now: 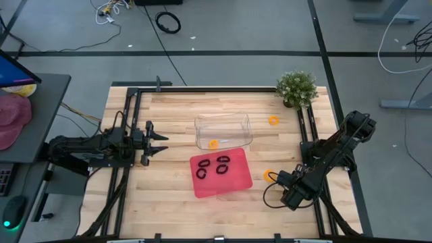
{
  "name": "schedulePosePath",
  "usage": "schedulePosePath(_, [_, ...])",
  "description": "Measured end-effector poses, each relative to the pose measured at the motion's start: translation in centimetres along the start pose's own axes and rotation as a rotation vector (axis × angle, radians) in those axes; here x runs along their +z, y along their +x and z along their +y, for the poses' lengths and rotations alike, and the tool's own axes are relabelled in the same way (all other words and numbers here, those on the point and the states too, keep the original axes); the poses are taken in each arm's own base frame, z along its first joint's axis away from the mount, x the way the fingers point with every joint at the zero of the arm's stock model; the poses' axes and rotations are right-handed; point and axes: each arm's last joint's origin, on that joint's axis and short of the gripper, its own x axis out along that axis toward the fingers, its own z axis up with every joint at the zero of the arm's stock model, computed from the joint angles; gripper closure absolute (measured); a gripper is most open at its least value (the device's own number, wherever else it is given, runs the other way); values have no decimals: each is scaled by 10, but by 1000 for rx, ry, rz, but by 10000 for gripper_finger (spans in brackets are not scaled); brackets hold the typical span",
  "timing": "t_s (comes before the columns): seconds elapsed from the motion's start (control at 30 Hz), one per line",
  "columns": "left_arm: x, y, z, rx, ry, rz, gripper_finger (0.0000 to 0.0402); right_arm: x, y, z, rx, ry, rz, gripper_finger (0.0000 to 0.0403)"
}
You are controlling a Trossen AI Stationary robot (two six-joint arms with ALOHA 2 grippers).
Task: Sort spring keychains
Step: Put the bottom yellow spring keychain into the transparent bin
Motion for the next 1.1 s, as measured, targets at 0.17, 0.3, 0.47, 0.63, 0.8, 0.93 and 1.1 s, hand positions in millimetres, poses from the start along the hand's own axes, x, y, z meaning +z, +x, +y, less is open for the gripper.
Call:
schedulePosePath(0.17, [0, 0, 0, 0, 0, 0, 229, 0, 0, 0, 1, 0, -2, 154])
schedulePosePath(0.3, [0, 0, 0, 0, 0, 0, 229, 0, 0, 0, 2, 0, -2, 154])
schedulePosePath(0.47, [0, 0, 0, 0, 0, 0, 229, 0, 0, 1, 5, 10, -2, 165])
schedulePosePath(0.63, [0, 0, 0, 0, 0, 0, 229, 0, 0, 2, 22, 3, 7, 241])
schedulePosePath(0.8, [0, 0, 0, 0, 0, 0, 229, 0, 0, 3, 33, -16, 8, 376])
schedulePosePath(0.93, [0, 0, 0, 0, 0, 0, 229, 0, 0, 3, 34, -18, 8, 383])
schedulePosePath(1.1, [0, 0, 0, 0, 0, 0, 229, 0, 0, 3, 35, -19, 9, 393])
